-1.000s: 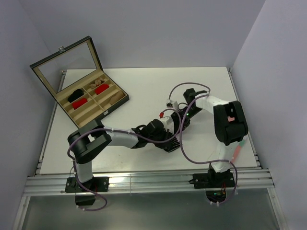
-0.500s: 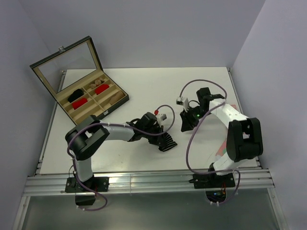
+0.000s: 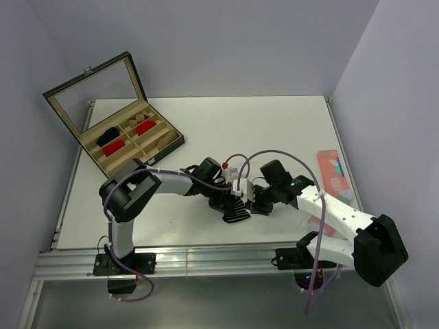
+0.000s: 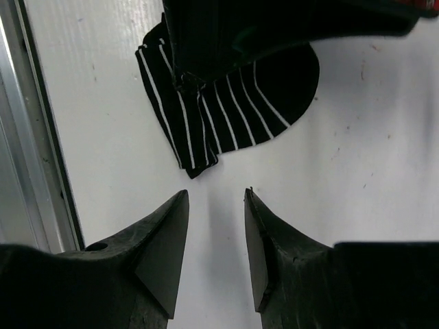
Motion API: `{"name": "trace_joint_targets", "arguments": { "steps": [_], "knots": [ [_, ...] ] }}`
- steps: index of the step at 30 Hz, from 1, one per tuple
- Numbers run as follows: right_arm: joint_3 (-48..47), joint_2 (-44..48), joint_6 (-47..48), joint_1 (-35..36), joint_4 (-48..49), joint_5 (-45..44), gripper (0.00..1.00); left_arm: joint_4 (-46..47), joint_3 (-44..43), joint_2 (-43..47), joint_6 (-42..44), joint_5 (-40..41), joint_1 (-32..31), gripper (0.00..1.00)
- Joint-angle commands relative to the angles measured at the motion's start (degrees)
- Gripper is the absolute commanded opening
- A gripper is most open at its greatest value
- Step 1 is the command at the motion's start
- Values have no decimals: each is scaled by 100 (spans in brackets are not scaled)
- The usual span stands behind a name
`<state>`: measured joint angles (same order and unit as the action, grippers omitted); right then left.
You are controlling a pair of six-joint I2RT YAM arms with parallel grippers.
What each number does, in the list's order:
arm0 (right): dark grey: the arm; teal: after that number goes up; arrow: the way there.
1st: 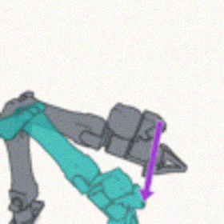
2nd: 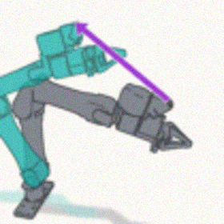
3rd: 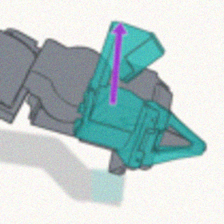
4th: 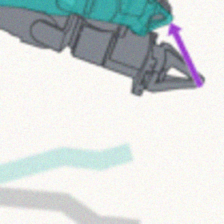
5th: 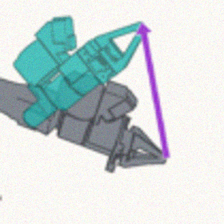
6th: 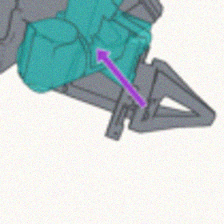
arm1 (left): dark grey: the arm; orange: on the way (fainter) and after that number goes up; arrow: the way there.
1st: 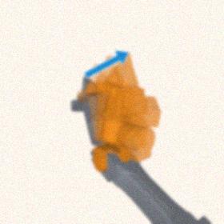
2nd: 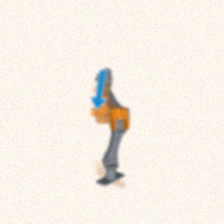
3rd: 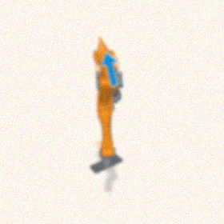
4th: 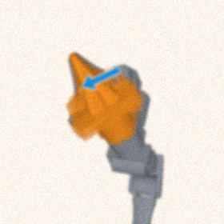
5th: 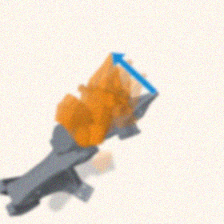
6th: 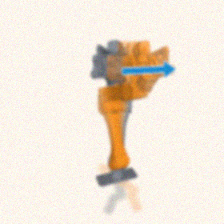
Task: Roll the socks
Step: Roll the sock at the center of the board.
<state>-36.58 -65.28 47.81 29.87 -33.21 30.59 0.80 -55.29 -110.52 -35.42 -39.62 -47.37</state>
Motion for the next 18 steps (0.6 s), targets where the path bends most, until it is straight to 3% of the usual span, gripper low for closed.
{"name": "trace_joint_targets", "arguments": {
  "steps": [1, 18],
  "knots": [
    [63, 278, 17, 414, 772, -448, 46, -1714, 378, -602, 624, 350, -53, 0],
    [643, 367, -299, 2620, 1335, -1301, 44, -2049, 264, -769, 615, -11, 106, 0]
  ]
}}
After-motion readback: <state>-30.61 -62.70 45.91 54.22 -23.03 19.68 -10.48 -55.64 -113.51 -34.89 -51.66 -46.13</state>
